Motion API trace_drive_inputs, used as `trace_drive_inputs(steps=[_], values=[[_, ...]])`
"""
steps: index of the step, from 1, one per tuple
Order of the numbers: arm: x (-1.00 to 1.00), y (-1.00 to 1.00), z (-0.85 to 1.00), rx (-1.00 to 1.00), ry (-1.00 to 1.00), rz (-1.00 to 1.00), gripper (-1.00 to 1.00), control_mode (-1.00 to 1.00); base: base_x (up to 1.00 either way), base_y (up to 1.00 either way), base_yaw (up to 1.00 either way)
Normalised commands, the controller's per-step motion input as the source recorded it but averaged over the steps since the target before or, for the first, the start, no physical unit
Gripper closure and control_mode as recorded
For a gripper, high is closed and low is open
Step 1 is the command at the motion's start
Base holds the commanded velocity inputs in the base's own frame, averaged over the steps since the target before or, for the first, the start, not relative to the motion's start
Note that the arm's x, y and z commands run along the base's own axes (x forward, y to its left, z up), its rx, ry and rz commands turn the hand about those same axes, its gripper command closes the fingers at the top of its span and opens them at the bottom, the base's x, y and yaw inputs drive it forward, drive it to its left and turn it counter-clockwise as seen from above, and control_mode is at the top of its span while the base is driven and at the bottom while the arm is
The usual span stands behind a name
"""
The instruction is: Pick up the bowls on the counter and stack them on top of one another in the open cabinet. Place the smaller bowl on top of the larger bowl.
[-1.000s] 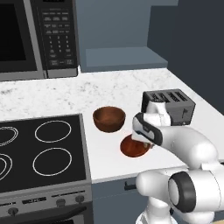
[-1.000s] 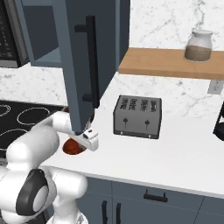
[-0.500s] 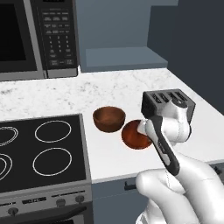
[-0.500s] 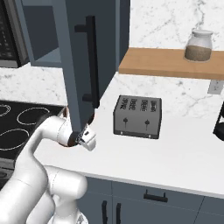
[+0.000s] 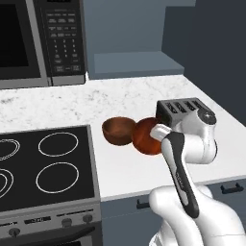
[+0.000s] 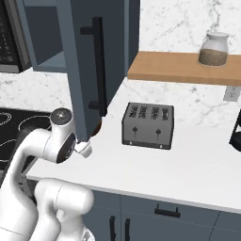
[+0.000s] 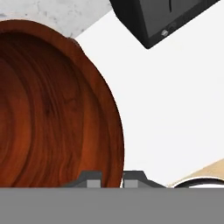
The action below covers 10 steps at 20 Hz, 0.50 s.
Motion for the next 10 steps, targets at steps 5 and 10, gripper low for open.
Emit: trace_drive_inputs(steps=[5,10], values=[[0.30,0.42,0.51,0.00,0.01,-0.10,1.00,-1.00,0.00,0.00,0.00],[0.60,0.37,0.22,-0.05,0.16,-0.14,1.00,-1.00,0.00,0.00,0.00]])
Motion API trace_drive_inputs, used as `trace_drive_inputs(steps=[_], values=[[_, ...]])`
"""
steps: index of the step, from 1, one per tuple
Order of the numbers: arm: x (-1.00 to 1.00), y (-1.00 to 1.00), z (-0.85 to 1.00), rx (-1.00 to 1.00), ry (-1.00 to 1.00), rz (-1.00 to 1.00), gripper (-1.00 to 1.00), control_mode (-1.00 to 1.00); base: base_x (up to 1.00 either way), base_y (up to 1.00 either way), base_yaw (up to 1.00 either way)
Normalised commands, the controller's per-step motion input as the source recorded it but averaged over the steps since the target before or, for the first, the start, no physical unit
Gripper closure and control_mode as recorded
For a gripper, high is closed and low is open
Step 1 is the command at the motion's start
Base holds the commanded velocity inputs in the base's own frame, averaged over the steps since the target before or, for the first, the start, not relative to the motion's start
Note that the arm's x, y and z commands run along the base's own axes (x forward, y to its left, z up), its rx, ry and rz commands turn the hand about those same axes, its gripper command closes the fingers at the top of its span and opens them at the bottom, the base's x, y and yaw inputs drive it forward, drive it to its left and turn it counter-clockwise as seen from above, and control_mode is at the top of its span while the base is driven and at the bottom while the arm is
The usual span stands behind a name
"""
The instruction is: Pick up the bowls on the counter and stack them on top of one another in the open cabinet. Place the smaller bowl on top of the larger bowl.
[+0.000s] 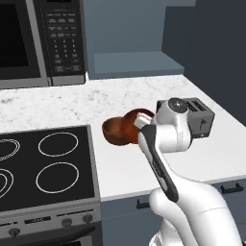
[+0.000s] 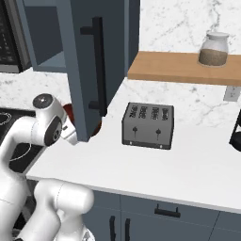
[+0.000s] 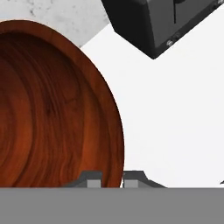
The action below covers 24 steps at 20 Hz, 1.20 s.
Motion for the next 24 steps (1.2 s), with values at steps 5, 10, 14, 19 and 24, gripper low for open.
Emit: trace_drive_inputs(steps=[5,10,14,19,24], values=[[0.46,0.09,0.20,-0.04,0.21,-0.08,1.00,-1.00,0.00,0.00,0.00],[0.29,0.00,0.00,0.00,0.17,0.00,1.00,-1.00,0.00,0.00,0.00],[0.26,0.00,-0.16,0.00,0.26,0.00,1.00,-1.00,0.00,0.00,0.00],[0.20,0.00,-0.26,0.00,0.13,0.00,1.00,-1.00,0.00,0.00,0.00],[0.14,0.00,-0.07,0.02,-0.01,0.00,1.00,-1.00,0.00,0.00,0.00]])
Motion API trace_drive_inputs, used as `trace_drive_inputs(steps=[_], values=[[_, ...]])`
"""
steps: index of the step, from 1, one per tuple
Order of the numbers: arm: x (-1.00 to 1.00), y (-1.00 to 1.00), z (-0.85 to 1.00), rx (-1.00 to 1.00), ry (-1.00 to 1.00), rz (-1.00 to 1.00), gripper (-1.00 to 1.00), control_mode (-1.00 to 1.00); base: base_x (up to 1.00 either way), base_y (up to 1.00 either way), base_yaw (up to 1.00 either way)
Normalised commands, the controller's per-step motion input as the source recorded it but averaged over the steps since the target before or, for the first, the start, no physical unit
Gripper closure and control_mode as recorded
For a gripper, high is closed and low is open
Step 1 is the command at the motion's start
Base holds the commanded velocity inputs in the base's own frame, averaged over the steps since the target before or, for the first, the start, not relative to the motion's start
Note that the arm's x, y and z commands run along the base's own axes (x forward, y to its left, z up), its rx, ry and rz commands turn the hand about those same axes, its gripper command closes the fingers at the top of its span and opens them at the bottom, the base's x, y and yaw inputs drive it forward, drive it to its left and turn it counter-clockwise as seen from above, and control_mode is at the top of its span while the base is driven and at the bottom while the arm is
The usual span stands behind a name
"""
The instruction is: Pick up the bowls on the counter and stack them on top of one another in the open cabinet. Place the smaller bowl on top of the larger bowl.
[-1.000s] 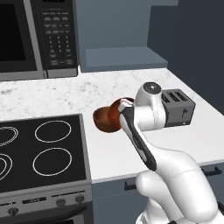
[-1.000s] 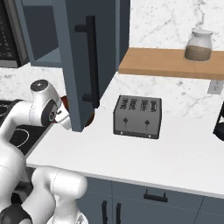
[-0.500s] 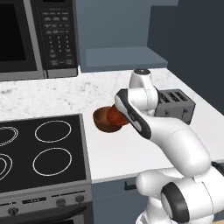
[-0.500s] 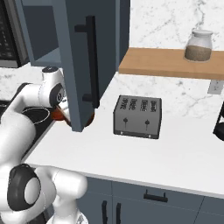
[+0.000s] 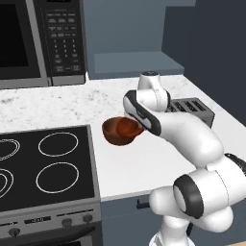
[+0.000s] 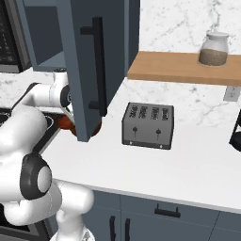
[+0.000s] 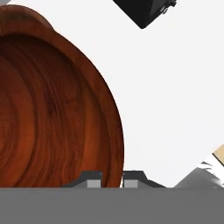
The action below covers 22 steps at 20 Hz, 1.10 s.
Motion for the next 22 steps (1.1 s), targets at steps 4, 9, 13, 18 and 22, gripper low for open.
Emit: trace_drive_inputs(steps=[4,9,13,18,22], values=[[0.19,0.00,-0.08,0.04,-0.01,0.00,1.00,-1.00,0.00,0.00,0.00],[0.20,0.00,-0.14,0.04,-0.01,0.00,1.00,-1.00,0.00,0.00,0.00],[0.24,0.00,-0.23,0.02,0.00,0.00,1.00,-1.00,0.00,0.00,0.00],[0.19,0.00,-0.15,0.01,0.00,0.00,1.00,-1.00,0.00,0.00,0.00],[0.12,0.00,-0.13,0.01,0.00,0.00,1.00,-1.00,0.00,0.00,0.00]])
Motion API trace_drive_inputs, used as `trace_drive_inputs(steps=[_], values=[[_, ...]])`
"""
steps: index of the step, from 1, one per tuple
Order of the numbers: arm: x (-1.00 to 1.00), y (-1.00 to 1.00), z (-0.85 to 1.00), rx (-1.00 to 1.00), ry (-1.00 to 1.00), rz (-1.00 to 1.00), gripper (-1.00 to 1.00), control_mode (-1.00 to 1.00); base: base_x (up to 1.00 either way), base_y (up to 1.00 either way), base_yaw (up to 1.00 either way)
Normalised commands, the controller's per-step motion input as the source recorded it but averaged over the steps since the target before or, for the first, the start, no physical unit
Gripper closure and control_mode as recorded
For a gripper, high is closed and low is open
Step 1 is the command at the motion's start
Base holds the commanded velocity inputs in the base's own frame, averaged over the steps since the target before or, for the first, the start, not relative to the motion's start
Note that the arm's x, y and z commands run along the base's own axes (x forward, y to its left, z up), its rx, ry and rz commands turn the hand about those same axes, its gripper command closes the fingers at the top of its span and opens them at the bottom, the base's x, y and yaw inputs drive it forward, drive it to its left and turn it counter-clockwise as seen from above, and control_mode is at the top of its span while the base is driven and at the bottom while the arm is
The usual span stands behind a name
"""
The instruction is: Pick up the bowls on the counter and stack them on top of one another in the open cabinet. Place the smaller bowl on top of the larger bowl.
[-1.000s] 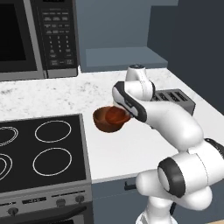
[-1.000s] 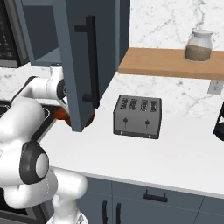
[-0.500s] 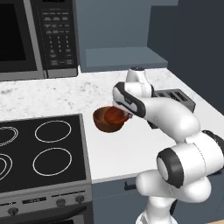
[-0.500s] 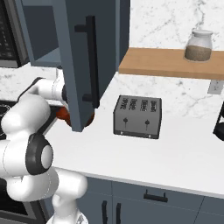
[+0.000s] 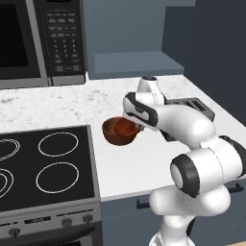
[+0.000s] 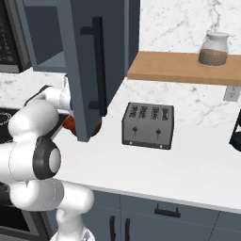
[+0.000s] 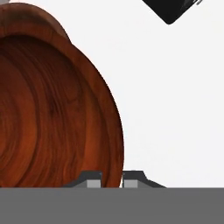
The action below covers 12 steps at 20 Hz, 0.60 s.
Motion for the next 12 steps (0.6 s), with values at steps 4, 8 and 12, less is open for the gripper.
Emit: trace_drive_inputs(steps=[4,8,12], values=[[0.07,0.00,-0.17,0.00,0.00,0.00,1.00,-1.00,0.00,0.00,0.00],[0.03,0.00,-0.18,0.00,0.00,0.00,1.00,-1.00,0.00,0.00,0.00],[0.08,0.00,0.00,0.00,-0.05,0.00,1.00,-1.00,0.00,0.00,0.00]])
